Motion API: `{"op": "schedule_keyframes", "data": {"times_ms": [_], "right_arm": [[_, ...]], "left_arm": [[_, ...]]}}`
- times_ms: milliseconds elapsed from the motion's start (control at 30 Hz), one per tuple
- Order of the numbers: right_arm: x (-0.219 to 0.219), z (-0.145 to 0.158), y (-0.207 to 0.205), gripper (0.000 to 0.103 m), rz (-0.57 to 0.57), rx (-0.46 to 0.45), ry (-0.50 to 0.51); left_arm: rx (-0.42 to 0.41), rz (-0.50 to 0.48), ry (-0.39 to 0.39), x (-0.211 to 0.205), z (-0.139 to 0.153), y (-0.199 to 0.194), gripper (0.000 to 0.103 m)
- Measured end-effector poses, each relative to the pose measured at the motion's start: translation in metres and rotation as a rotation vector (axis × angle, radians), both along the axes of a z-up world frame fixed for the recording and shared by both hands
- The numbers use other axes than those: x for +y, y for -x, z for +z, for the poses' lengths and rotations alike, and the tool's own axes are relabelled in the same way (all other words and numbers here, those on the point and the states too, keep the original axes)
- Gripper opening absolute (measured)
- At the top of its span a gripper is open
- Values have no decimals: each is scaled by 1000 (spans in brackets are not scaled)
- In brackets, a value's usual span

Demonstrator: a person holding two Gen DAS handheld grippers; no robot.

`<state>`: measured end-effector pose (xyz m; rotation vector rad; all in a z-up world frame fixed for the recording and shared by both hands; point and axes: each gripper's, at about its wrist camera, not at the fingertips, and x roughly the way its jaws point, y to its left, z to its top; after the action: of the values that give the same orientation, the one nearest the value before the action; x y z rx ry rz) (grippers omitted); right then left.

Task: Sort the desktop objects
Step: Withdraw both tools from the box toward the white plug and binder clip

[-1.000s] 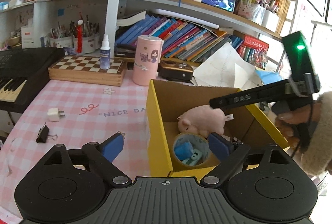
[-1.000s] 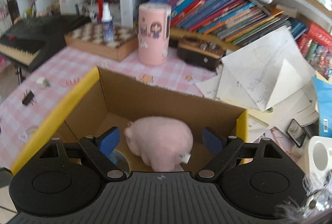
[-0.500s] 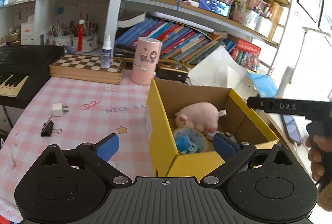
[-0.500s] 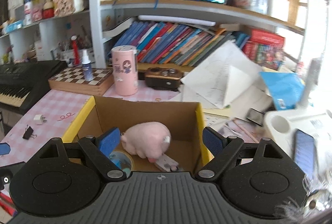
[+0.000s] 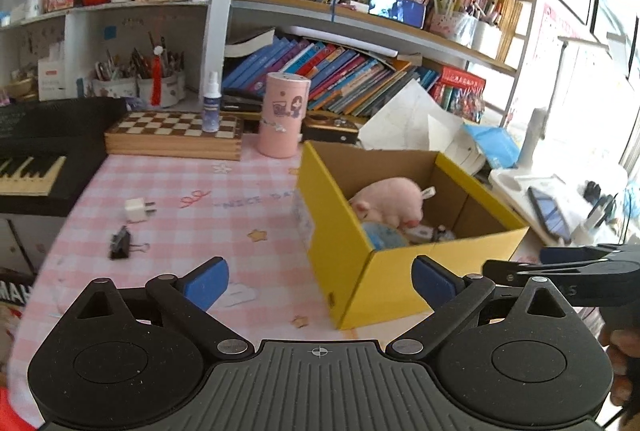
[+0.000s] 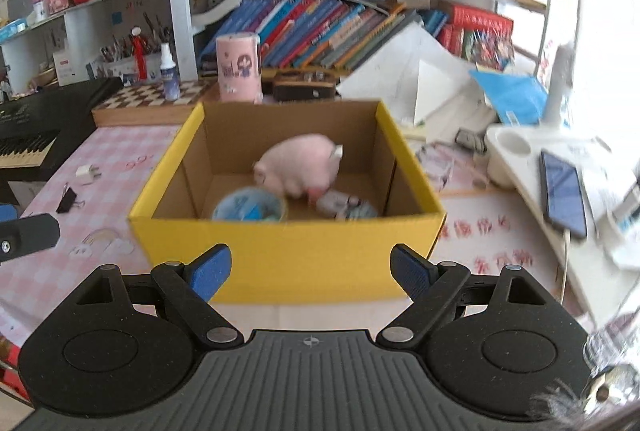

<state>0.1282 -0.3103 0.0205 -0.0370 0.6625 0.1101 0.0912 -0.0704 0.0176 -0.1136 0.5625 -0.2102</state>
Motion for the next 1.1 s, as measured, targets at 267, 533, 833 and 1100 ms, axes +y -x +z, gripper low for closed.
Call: {"op": "schedule_keyframes", "data": {"times_ms": [267, 533, 833, 1100], "right_arm": [[24, -8, 32, 86, -48, 15, 9], [49, -22, 65, 84, -81, 50, -17], [82, -38, 94, 82, -83, 113, -58], [108, -46, 102, 81, -43, 143, -60]], "left_arm": [[42, -5, -43, 30, -10, 19, 100], [94, -58, -19, 53, -23, 42, 102], [59, -121, 16, 76, -22, 70, 103], [84, -96, -12, 94, -24, 81, 103]]}}
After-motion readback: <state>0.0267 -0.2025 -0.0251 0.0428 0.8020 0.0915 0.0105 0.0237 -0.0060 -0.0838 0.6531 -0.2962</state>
